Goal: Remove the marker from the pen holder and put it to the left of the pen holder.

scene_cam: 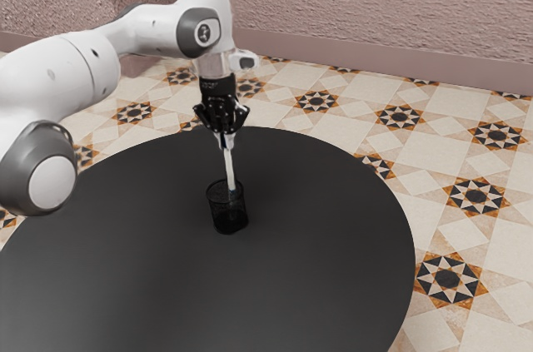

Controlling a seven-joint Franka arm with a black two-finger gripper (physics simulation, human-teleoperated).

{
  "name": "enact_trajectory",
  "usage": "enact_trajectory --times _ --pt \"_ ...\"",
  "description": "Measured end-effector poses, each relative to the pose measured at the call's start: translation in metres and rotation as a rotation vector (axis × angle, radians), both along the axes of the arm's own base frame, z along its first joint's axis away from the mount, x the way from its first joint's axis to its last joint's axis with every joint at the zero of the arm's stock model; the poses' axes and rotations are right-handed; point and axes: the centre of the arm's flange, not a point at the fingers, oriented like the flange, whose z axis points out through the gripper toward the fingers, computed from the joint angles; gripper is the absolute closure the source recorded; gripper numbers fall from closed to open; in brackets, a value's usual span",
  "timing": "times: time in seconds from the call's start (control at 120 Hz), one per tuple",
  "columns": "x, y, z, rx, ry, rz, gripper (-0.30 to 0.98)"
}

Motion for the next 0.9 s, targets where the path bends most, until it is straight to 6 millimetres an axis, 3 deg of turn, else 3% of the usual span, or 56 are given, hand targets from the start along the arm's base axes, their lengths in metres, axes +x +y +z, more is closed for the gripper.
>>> enact_trajectory --times 0.058,0.125,0.242,0.308,0.533,0.692,0.825,0.9 --pt "-0.008 0.004 0.033 0.009 -0.034 0.002 0.78" --pt "-0.017 0.01 0.057 0.021 -0.042 0.008 0.78" --pt "-0.032 0.026 0.066 0.045 0.027 0.026 0.78" --pt "-0.038 0.037 0.052 0.047 0.1 0.04 0.78" --pt "-0.055 0.089 -0.027 0.031 0.366 0.11 0.79" --pt "-0.061 0.093 -0.076 0.022 0.499 0.112 0.79" --pt "-0.067 0.096 -0.093 0.019 0.572 0.117 0.78" --pt "-0.068 0.097 -0.101 0.012 0.597 0.121 0.64"
